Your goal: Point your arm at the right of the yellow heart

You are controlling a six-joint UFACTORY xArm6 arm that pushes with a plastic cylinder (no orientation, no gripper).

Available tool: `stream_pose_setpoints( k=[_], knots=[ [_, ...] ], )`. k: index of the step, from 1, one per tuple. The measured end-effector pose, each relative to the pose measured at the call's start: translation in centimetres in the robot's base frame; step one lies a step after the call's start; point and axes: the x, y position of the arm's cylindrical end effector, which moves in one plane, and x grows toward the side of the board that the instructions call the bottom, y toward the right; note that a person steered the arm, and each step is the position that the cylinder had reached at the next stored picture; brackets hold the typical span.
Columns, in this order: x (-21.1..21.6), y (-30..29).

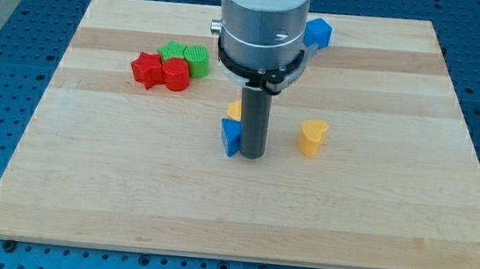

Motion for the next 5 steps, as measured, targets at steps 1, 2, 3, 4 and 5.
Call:
stream_pose_setpoints(
  k=[1, 2, 3, 4, 5],
  knots=[
    [-0.3, 0.5],
    [2.0, 4.0],
    [5.3, 9.6],
    [2.0, 15.2],
    [-0.2, 15.1]
  ],
)
